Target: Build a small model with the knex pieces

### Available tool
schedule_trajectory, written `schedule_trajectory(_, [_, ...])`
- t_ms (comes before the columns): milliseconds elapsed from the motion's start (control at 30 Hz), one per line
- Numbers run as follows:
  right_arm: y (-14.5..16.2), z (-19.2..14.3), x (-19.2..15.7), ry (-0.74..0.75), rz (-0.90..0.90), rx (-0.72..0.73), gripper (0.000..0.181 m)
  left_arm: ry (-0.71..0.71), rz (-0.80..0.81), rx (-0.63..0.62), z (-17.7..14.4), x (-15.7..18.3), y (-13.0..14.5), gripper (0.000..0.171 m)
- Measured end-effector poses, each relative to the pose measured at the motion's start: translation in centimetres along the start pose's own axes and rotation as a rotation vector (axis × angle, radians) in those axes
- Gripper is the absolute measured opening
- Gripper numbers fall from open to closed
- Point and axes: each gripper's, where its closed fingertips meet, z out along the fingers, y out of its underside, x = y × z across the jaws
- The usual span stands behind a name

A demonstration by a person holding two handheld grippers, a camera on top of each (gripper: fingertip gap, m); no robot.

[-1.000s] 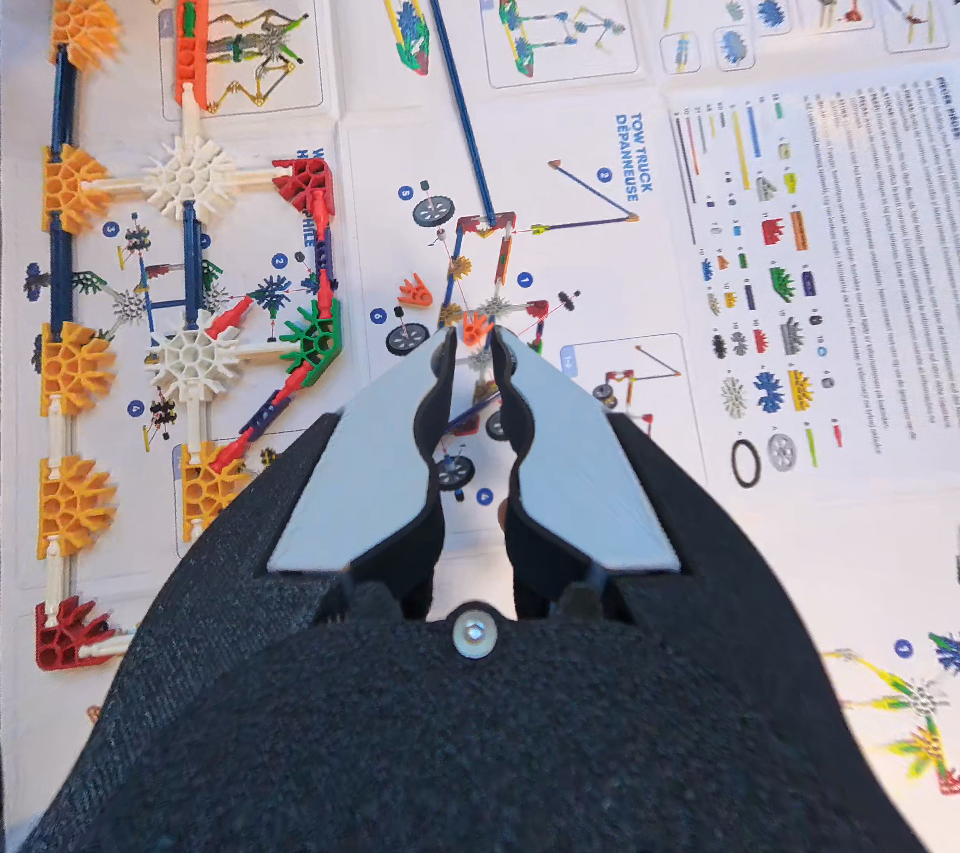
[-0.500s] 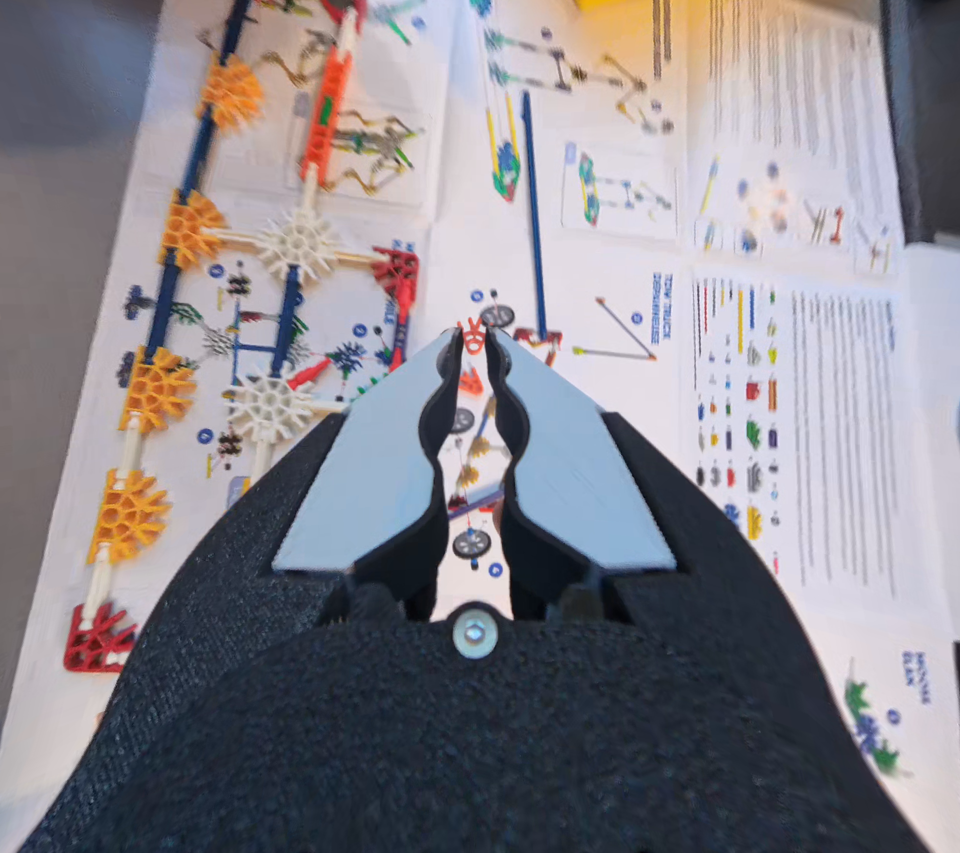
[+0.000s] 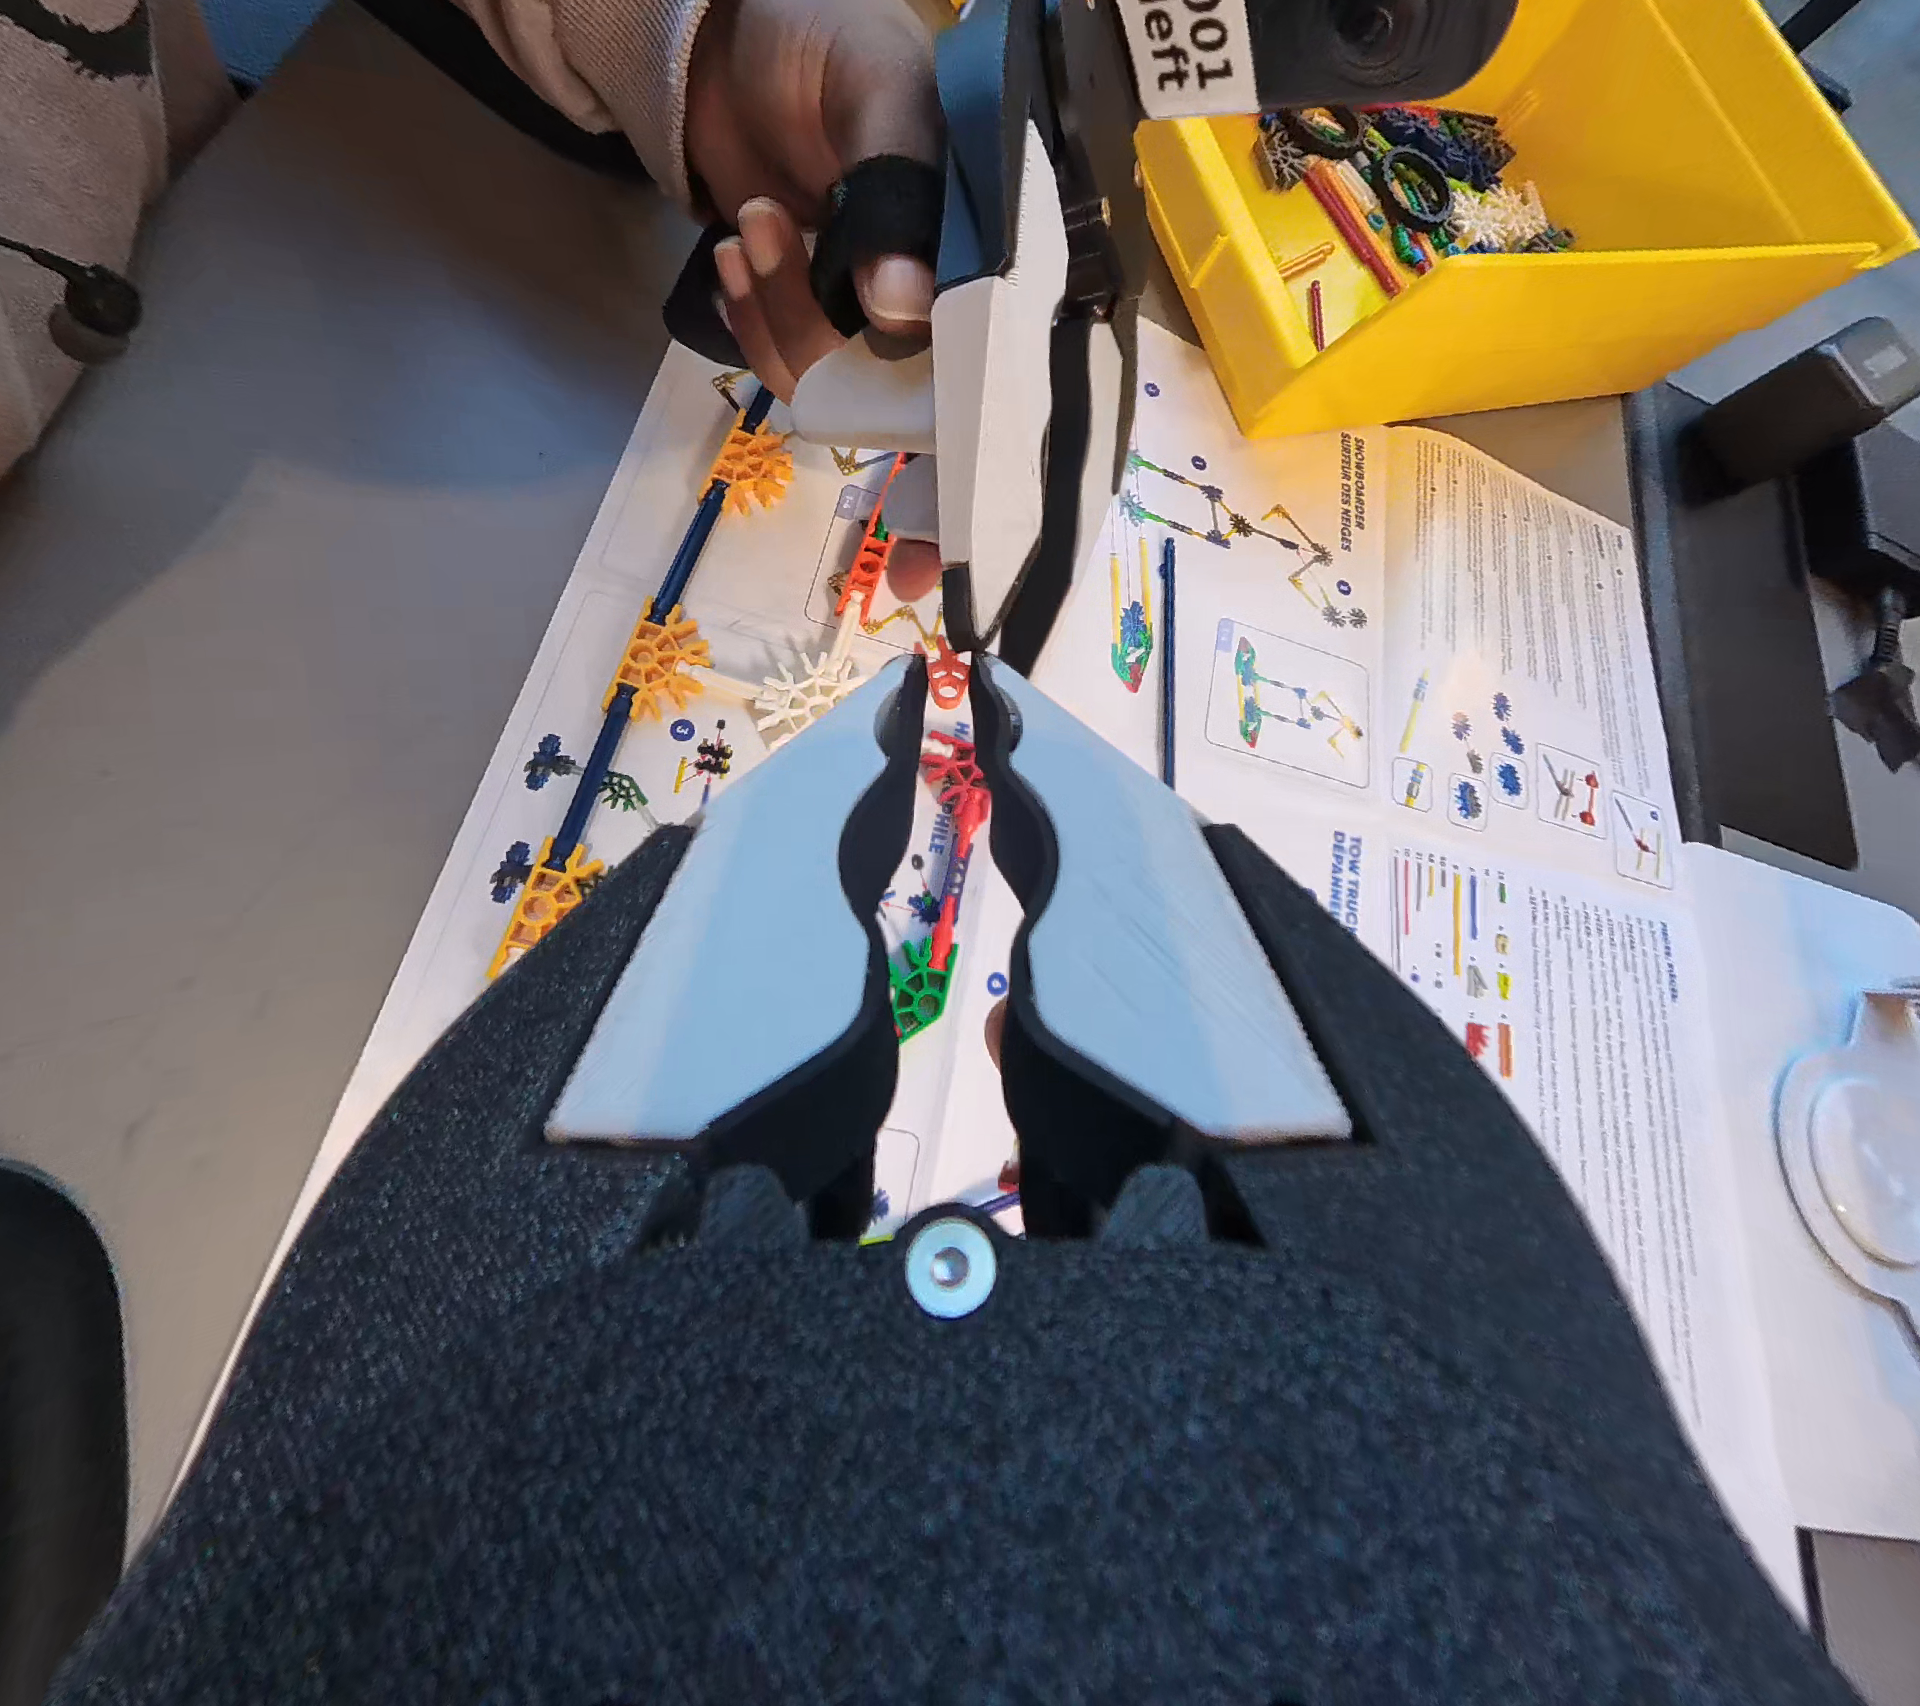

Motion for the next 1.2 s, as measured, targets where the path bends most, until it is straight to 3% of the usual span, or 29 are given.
schedule_trajectory(333, [0.0,-0.2,-0.1,0.032,-0.01,0.02,0.007,0.106,-0.116,0.047,0.1,0.7,0.1,0.002])
schedule_trajectory(533, [0.2,-0.2,2.8,0.321,0.126,0.068,0.018,-0.037,-0.1,0.265,-1.2,-1.2,-2.0,0.0])
schedule_trajectory(733, [0.1,0.6,3.3,0.546,0.203,0.109,0.02,-0.056,-0.117,0.368,-1.4,-0.8,-2.8,0.0])
schedule_trajectory(1200, [0.6,0.8,3.3,0.513,0.204,0.107,0.014,-0.073,-0.125,0.366,-1.0,-1.2,-2.2,0.0])
